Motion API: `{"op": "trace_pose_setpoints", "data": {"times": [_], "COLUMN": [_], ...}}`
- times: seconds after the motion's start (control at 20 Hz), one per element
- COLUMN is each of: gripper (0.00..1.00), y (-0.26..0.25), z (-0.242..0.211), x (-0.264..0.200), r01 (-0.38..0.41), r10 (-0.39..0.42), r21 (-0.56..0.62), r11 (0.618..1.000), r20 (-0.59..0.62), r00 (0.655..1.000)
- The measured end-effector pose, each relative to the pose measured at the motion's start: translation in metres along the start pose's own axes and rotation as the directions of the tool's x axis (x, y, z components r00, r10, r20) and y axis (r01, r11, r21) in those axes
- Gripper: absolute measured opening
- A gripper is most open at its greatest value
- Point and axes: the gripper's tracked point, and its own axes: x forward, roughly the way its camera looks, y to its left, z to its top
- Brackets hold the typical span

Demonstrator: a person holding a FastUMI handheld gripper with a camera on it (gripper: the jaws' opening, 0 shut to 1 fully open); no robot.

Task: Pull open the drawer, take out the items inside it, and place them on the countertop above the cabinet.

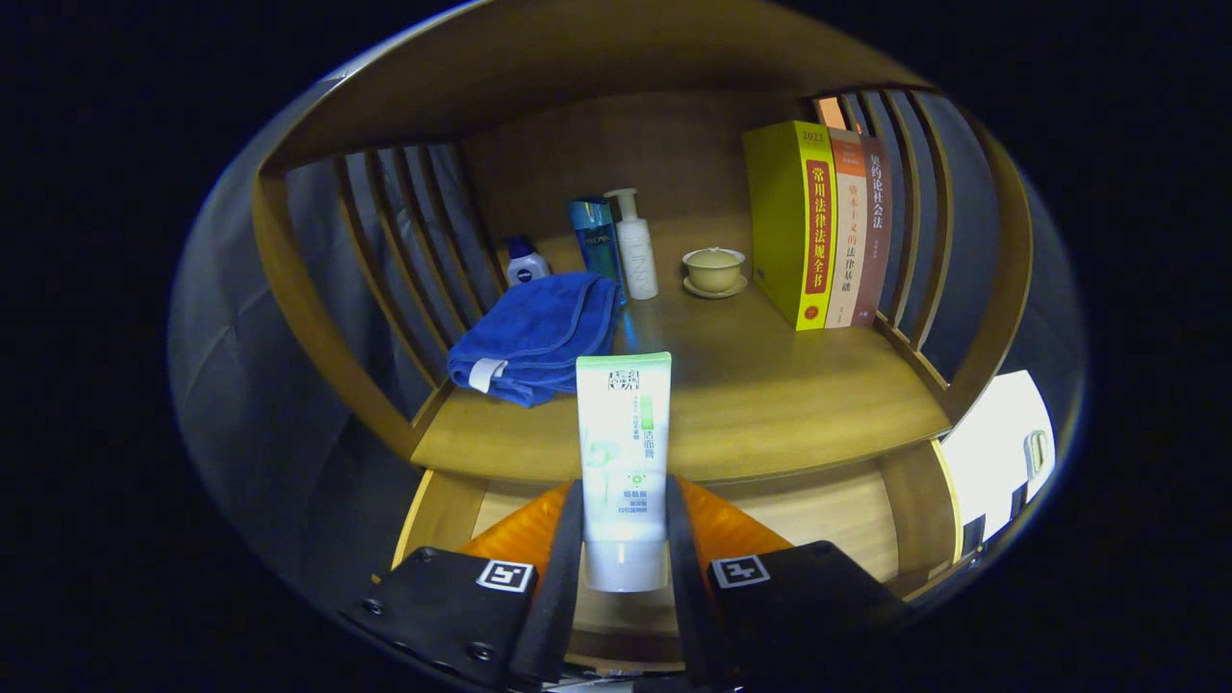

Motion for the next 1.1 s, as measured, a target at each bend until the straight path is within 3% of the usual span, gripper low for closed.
{"op": "trace_pose_setpoints", "data": {"times": [0.7, 1.1], "gripper": [0.54, 0.55], "y": [-0.035, -0.042], "z": [0.021, 0.025], "x": [0.091, 0.106], "r01": [0.108, 0.138], "r10": [-0.108, -0.139], "r21": [0.032, 0.016], "r11": [0.994, 0.99], "r20": [-0.002, 0.024], "r00": [0.994, 0.99]}}
